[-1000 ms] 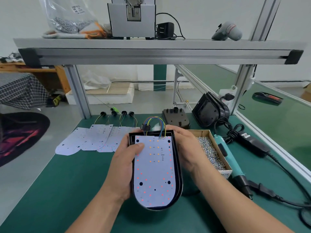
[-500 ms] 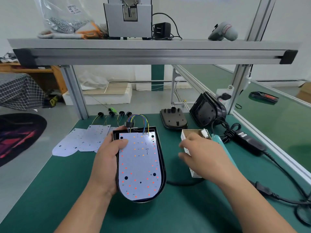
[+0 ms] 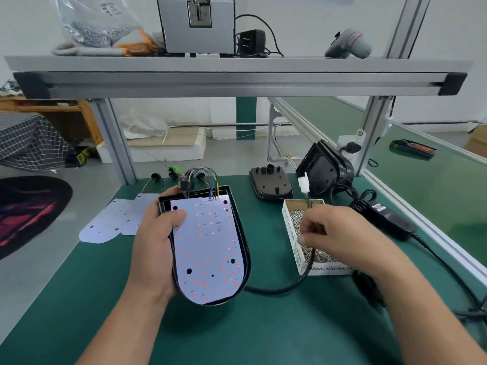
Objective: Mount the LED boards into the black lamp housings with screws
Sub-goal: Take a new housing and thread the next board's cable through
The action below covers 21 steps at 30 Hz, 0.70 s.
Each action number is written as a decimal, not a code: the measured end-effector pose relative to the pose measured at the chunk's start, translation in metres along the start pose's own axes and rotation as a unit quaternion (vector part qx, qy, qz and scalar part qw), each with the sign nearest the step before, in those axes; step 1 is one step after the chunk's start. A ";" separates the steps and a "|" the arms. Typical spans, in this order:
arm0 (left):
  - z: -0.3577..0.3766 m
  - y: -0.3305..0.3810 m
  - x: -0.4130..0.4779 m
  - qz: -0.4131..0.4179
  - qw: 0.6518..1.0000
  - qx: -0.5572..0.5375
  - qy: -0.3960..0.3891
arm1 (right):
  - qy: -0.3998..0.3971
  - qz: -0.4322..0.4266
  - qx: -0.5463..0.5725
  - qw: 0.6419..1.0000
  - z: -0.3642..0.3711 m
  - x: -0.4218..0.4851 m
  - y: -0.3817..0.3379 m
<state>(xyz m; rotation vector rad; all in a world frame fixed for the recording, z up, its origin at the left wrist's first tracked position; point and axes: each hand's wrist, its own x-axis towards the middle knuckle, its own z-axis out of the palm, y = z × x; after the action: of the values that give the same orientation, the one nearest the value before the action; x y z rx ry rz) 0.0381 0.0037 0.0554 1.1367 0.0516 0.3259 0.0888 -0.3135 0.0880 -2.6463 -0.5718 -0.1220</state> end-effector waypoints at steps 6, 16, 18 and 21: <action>0.018 -0.009 -0.013 -0.004 1.000 0.006 -0.026 | -0.041 -0.091 0.020 0.995 0.048 0.008 -0.042; 0.044 -0.031 -0.033 0.052 0.994 0.101 -0.003 | 0.131 0.006 0.231 0.964 0.060 0.010 -0.047; 0.047 -0.034 -0.036 0.071 0.991 0.111 0.012 | 0.154 -0.030 0.271 0.950 0.056 0.003 -0.058; 0.046 -0.036 -0.035 0.081 0.989 0.122 0.024 | 0.066 -0.113 0.197 0.972 0.061 -0.006 -0.070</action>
<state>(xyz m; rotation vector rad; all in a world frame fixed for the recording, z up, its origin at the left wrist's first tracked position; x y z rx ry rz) 0.0220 -0.0603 0.0382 1.3801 0.0433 0.5019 0.0544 -0.2315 0.0590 -2.1677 -0.7642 -0.2262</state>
